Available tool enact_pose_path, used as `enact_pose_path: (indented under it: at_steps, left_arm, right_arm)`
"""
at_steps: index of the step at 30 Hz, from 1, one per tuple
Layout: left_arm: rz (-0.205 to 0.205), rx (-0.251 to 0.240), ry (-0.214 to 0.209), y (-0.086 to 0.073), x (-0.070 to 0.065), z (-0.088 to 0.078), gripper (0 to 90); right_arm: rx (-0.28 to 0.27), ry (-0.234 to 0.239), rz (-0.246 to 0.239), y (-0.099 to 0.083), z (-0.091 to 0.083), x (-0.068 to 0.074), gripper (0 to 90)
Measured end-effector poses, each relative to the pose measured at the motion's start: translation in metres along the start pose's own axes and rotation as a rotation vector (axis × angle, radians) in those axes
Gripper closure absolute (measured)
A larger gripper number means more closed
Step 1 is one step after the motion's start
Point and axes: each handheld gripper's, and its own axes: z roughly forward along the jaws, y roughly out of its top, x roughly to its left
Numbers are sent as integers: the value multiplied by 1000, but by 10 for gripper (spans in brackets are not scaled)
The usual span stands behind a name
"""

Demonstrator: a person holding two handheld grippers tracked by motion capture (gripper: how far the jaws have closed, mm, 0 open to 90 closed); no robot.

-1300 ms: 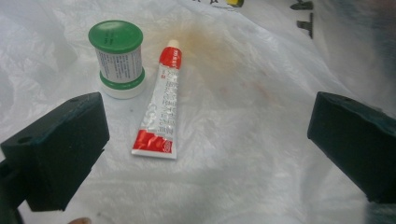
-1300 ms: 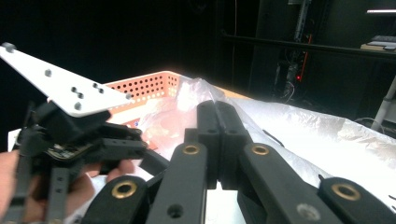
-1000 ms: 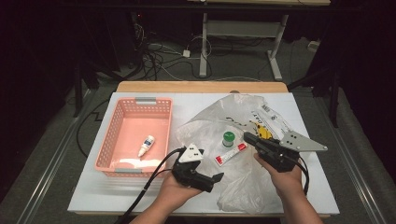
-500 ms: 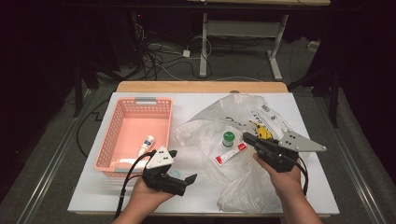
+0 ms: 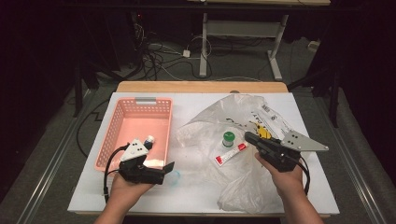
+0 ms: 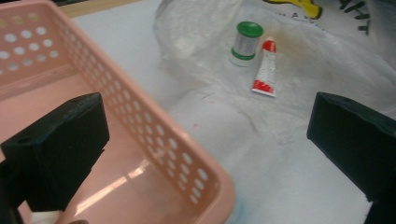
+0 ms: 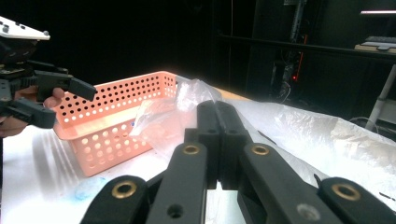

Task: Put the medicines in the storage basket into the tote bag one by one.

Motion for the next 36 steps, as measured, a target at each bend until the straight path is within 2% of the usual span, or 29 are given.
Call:
enact_pose_path:
  at_steps: [7,18,25,28,32,36]
  left_arm:
    - [-7,29,54,-3,15,-5,0]
    - [-73,5,126,-10,45,-22,0]
    - [-117,-26,140,-14,59,-28,0]
    - [-118,-33,149,-14,59,-26,0]
    - [-108,-7,150,-8,60,-21,0]
    - [-140,-52,145,-1,62,-22,0]
  right_arm:
    - [-3,-6,2,0,-2,-1,900]
    - [3,-3,-2,-2,0,-1,900]
    - [6,-13,-1,-1,0,-1,900]
    - [1,-15,3,-1,-1,-1,900]
    - [-2,-16,-1,0,-2,-1,900]
    - [-5,-10,-1,0,-2,0,900]
